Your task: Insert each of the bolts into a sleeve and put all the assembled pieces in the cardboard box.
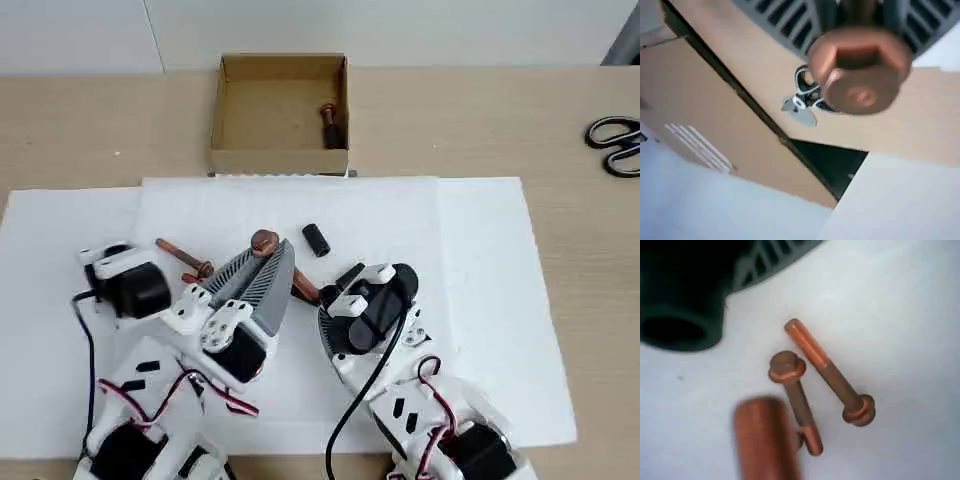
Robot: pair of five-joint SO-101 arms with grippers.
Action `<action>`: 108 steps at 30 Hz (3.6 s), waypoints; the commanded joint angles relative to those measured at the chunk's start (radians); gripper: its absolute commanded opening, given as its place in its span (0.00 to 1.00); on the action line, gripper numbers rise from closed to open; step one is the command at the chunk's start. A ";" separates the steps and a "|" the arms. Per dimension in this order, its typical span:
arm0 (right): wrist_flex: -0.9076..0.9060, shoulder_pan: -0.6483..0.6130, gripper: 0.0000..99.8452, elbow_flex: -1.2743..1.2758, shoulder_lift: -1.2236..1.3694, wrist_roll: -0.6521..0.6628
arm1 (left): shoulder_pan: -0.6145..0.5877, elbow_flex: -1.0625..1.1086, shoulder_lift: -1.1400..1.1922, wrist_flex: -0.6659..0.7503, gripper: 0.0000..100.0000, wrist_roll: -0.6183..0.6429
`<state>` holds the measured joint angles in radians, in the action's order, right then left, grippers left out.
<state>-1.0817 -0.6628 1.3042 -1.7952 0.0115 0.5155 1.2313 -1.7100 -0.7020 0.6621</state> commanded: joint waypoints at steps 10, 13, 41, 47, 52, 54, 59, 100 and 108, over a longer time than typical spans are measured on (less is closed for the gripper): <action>0.074 -0.008 0.00 -0.011 -0.010 0.101 | 0.041 0.059 -0.014 0.032 0.00 0.003; 0.065 -0.031 0.00 -0.011 -0.010 0.103 | 0.040 0.064 -0.015 0.034 0.00 0.002; -0.002 -0.062 0.00 -0.044 -0.010 0.103 | 0.037 0.079 -0.015 0.118 0.00 -0.080; -0.068 -0.062 0.00 -0.094 -0.010 0.103 | 0.037 0.085 -0.015 0.118 0.00 -0.080; -0.070 -0.062 0.00 -0.101 -0.010 0.101 | 0.037 0.113 -0.015 0.120 0.00 -0.077; -0.068 -0.062 0.00 -0.101 -0.010 0.100 | 0.037 0.113 -0.015 0.126 0.00 -0.075; -0.068 -0.107 0.00 -0.098 -0.010 0.098 | 0.037 0.148 -0.015 0.169 0.00 -0.075; 0.056 -0.051 0.00 -0.121 -0.007 0.189 | 0.046 0.117 -0.015 -0.215 0.00 -0.078; 0.051 -0.048 0.00 -0.118 -0.004 0.189 | 0.044 0.111 -0.015 -0.219 0.05 -0.138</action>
<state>-1.0833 -0.7334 1.2582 -1.7860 0.1926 0.5646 1.3372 -1.7331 -0.8800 0.5654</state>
